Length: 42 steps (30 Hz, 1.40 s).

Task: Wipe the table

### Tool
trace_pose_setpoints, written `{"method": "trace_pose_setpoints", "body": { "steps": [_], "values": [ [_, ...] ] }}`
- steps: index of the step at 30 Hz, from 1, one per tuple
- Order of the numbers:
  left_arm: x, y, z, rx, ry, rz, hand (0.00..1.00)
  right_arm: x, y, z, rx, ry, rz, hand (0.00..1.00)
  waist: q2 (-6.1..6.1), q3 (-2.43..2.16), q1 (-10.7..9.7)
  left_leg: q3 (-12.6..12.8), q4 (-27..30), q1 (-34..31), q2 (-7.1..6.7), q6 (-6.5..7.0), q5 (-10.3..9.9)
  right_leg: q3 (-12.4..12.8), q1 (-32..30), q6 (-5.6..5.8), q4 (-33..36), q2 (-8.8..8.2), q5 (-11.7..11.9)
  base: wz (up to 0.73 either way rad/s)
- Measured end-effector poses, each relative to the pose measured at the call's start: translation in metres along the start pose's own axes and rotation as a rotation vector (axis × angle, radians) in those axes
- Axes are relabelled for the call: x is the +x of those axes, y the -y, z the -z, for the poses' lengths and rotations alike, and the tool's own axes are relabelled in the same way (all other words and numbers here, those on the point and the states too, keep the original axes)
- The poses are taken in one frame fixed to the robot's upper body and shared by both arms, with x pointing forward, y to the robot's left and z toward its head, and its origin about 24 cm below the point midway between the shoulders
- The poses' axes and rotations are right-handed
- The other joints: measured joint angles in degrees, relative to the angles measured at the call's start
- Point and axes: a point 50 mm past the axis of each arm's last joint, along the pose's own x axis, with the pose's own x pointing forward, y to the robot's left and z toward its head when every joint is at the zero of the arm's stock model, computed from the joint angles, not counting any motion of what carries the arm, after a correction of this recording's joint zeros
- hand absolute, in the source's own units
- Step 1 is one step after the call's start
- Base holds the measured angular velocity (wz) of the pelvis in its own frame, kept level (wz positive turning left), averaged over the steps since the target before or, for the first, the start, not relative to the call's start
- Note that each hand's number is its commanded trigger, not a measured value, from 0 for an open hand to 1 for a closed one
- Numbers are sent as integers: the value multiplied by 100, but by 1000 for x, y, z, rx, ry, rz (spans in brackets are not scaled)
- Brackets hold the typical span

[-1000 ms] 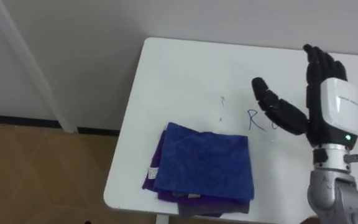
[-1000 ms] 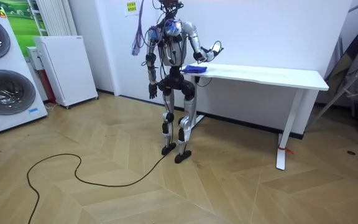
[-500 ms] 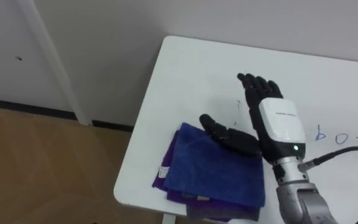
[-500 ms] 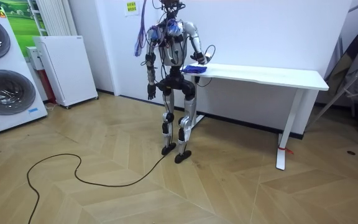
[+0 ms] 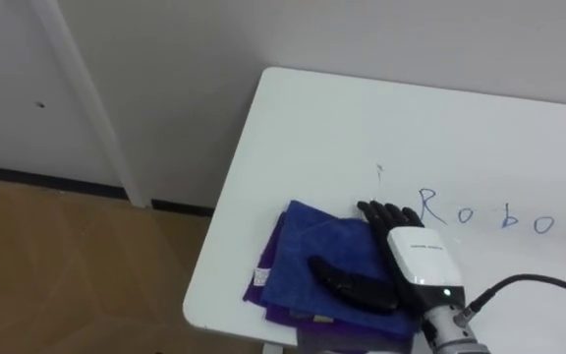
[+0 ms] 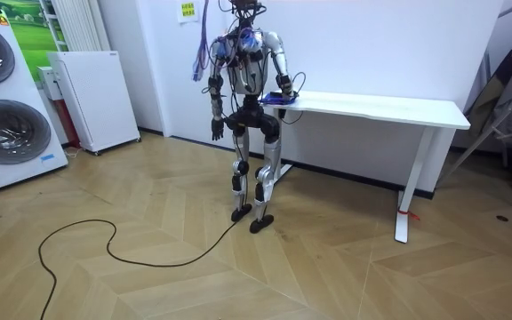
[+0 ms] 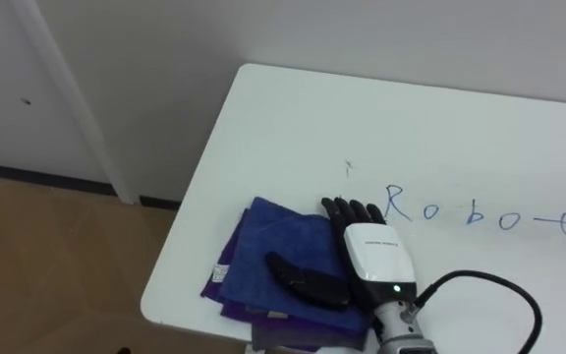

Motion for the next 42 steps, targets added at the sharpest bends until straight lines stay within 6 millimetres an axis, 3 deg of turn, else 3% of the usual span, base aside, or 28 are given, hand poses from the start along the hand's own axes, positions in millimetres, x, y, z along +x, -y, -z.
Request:
{"method": "trace_pose_setpoints", "body": {
  "steps": [11, 21, 27, 42],
  "values": [
    [0, 1, -2, -1, 9, -13, 0, -1, -2, 1, -8, -6, -9, 0, -8, 29, -10, -1, 45, -105, -9, 3, -2, -20, -31, 1, 1, 2, 1, 3],
    [-1, 7, -4, 10, 13, 6, 0, -5, -3, 1, -114, 25, 7, 0, 126, -3, -31, -3, 69, -123, -13, 3, -3, -24, -31, 2, 0, 4, 1, 1],
    [-1, 8, -2, 15, 10, 10, 0, -8, -5, 2, -147, 26, 13, 0, 102, -25, -44, -49, 97, -125, -29, 3, -2, -17, -9, 2, 2, 2, 1, 4],
    [-2, 14, -3, 43, 17, 31, 0, -15, -10, 4, -134, 40, 66, 0, 93, -18, 22, -96, 95, -91, -31, 6, -1, -11, 39, 3, -2, 7, 1, 1]
  ]
}}
